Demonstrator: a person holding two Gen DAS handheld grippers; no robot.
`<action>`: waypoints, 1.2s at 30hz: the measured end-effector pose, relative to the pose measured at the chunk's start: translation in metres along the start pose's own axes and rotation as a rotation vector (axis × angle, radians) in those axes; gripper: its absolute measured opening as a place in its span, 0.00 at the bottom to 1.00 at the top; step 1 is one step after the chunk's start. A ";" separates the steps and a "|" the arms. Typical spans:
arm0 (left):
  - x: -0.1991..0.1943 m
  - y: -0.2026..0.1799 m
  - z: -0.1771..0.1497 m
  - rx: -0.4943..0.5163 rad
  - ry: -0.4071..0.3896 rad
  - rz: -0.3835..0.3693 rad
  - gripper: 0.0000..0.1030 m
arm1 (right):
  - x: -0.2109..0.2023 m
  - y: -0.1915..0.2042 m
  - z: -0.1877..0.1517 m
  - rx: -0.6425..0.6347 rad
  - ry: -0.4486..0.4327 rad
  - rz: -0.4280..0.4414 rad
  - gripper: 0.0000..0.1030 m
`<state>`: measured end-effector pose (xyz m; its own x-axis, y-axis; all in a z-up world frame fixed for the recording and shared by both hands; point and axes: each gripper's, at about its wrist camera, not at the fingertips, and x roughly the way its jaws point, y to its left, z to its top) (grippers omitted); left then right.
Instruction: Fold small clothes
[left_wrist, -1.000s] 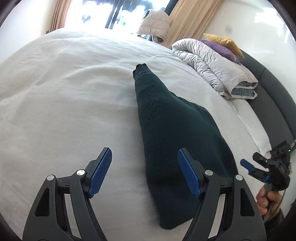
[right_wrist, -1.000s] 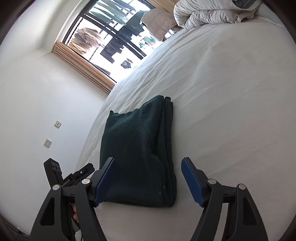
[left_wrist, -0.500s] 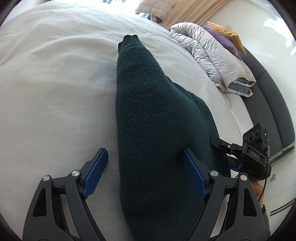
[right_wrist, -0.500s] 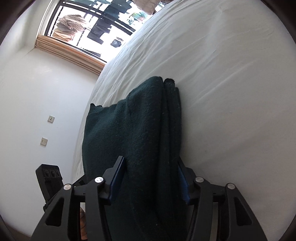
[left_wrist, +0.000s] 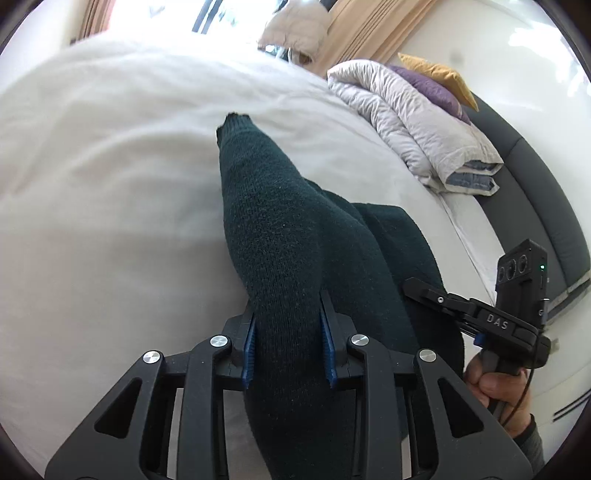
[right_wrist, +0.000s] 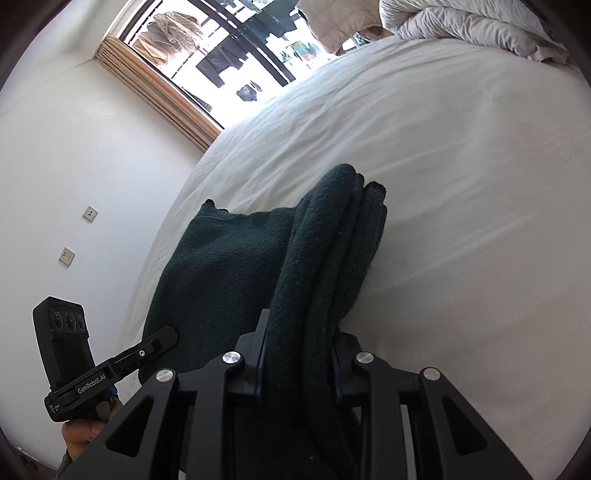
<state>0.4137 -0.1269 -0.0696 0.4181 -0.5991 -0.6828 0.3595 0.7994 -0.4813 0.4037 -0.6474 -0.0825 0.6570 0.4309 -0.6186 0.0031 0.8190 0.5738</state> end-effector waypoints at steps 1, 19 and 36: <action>-0.007 0.001 0.006 -0.004 -0.015 -0.002 0.26 | 0.000 0.007 0.004 -0.007 -0.007 0.015 0.27; -0.018 0.052 0.003 -0.012 -0.066 0.145 0.64 | 0.009 -0.037 -0.036 0.115 -0.043 -0.029 0.62; -0.316 -0.081 -0.168 0.301 -0.654 0.563 1.00 | -0.235 0.187 -0.199 -0.437 -0.742 -0.396 1.00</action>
<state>0.1123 0.0048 0.0928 0.9541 -0.1031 -0.2812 0.1232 0.9909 0.0549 0.1002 -0.5205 0.0630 0.9808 -0.1360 -0.1399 0.1442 0.9883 0.0505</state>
